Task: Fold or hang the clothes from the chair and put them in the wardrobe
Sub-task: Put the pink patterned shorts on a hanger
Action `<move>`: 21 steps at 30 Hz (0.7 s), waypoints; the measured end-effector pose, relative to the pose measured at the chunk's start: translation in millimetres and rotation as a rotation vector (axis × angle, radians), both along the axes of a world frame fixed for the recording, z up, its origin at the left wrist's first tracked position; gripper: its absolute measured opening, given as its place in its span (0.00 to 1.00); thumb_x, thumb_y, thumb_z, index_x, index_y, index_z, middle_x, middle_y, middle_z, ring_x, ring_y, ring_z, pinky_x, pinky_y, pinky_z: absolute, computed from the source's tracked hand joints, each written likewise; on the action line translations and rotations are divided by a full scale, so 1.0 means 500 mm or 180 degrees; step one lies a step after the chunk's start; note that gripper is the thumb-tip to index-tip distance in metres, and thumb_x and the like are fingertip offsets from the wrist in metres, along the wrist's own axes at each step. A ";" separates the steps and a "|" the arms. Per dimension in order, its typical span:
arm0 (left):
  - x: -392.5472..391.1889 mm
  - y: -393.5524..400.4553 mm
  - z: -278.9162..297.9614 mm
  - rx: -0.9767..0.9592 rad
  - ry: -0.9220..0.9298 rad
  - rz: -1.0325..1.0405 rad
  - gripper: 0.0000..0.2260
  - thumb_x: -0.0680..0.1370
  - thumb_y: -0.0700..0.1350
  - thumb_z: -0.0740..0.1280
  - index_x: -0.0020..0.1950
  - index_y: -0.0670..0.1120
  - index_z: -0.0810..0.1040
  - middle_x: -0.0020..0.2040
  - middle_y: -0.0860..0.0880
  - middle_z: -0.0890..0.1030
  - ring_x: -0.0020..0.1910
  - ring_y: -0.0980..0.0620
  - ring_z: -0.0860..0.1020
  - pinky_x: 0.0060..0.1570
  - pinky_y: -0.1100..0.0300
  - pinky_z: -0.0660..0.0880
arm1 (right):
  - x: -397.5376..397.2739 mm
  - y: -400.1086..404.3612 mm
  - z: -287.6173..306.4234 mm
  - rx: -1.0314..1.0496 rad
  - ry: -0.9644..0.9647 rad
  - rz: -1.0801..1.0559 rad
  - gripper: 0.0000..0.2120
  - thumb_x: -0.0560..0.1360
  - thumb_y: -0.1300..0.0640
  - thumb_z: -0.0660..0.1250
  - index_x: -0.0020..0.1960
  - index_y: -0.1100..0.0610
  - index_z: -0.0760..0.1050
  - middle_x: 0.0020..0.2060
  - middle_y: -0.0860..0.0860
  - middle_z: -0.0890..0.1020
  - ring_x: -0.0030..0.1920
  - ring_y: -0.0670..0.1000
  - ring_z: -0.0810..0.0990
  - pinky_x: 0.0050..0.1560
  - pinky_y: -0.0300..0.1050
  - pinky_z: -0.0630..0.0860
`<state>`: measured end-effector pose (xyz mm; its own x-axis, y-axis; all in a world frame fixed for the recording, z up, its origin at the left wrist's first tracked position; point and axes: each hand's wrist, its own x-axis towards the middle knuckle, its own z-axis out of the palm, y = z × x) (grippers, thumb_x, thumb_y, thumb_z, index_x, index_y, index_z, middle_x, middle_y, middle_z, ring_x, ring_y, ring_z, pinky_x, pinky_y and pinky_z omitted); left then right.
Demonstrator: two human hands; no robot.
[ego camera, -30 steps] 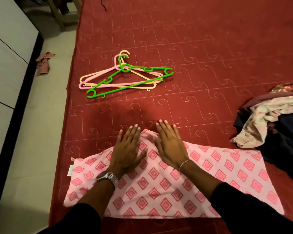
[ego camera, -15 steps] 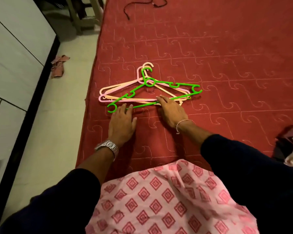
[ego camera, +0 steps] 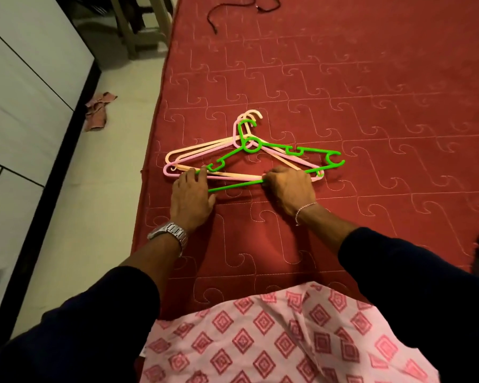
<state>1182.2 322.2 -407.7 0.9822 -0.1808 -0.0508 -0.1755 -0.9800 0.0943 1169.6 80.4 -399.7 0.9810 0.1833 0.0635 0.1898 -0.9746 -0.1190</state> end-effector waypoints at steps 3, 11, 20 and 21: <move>-0.001 0.006 0.006 -0.0264 -0.0067 0.0014 0.34 0.75 0.54 0.71 0.75 0.40 0.65 0.65 0.38 0.74 0.64 0.39 0.72 0.64 0.44 0.70 | -0.014 0.003 0.023 0.0343 -0.0071 -0.0088 0.08 0.75 0.53 0.70 0.53 0.51 0.83 0.43 0.51 0.83 0.43 0.61 0.82 0.36 0.50 0.75; -0.054 0.022 0.086 -0.1747 0.0474 0.0085 0.42 0.62 0.68 0.78 0.68 0.47 0.70 0.60 0.48 0.79 0.56 0.49 0.79 0.54 0.53 0.78 | -0.086 0.008 0.048 0.0918 -0.0475 0.0396 0.09 0.73 0.58 0.75 0.54 0.54 0.85 0.43 0.50 0.85 0.39 0.58 0.84 0.37 0.51 0.80; -0.204 0.043 0.115 -0.3247 0.1215 0.0526 0.14 0.82 0.48 0.66 0.40 0.42 0.80 0.29 0.52 0.72 0.25 0.60 0.66 0.26 0.63 0.63 | -0.239 0.017 0.086 0.1360 -0.0084 0.0458 0.09 0.74 0.55 0.70 0.52 0.53 0.86 0.40 0.49 0.85 0.38 0.54 0.84 0.40 0.46 0.81; -0.230 0.045 0.121 -0.3329 0.1320 0.0517 0.13 0.82 0.46 0.65 0.40 0.43 0.78 0.28 0.52 0.71 0.24 0.60 0.65 0.25 0.65 0.62 | -0.259 0.018 0.093 0.1425 0.0065 0.0395 0.08 0.74 0.56 0.70 0.52 0.52 0.86 0.39 0.47 0.84 0.36 0.50 0.83 0.39 0.41 0.79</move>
<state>1067.3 344.5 -347.1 0.9405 -0.1976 -0.2763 0.1817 -0.3947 0.9007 1040.2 89.5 -353.3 0.9553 0.2582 0.1440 0.2949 -0.7965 -0.5278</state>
